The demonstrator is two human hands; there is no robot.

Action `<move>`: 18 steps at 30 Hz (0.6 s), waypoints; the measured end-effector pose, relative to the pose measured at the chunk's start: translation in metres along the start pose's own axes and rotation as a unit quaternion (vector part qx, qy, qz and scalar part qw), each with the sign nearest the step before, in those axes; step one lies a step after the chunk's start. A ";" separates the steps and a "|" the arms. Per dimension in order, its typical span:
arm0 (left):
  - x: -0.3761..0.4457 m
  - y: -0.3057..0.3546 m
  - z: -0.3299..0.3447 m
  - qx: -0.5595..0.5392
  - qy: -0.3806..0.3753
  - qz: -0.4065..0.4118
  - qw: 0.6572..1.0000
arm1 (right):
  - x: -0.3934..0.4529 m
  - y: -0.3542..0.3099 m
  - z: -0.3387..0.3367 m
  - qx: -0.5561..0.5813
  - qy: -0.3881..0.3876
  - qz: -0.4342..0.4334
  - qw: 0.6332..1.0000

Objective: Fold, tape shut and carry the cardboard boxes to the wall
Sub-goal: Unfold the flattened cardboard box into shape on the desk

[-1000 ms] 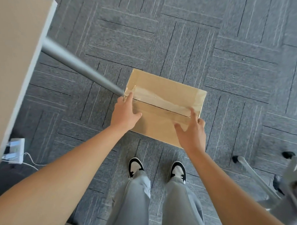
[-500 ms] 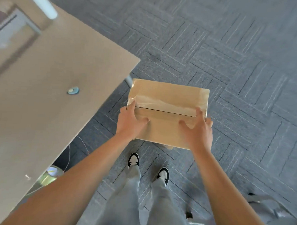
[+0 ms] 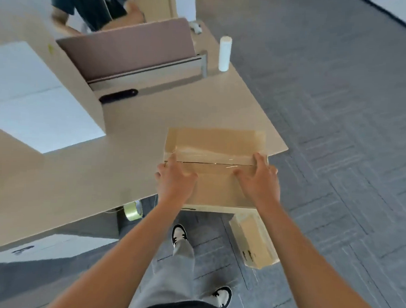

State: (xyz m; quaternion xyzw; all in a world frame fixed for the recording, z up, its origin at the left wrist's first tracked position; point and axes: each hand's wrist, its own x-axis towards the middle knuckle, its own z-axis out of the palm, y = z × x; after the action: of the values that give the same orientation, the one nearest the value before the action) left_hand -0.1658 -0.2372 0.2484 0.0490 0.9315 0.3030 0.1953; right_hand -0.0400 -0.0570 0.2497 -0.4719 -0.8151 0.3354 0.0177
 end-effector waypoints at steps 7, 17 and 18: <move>0.097 -0.055 -0.067 0.011 0.036 -0.106 0.994 | 0.050 -0.114 0.092 -0.037 -0.087 -0.071 0.993; 0.181 -0.096 -0.082 -0.004 0.016 -0.135 0.991 | 0.114 -0.180 0.169 -0.065 -0.127 -0.084 0.986; 0.185 -0.095 -0.079 -0.001 0.021 -0.131 0.991 | 0.119 -0.181 0.171 -0.069 -0.124 -0.084 0.986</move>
State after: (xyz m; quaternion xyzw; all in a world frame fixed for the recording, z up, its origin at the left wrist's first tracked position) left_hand -0.3647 -0.3189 0.1895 -0.0798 0.9333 0.2771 0.2140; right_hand -0.3021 -0.1138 0.1846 -0.3568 -0.8689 0.3318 -0.0874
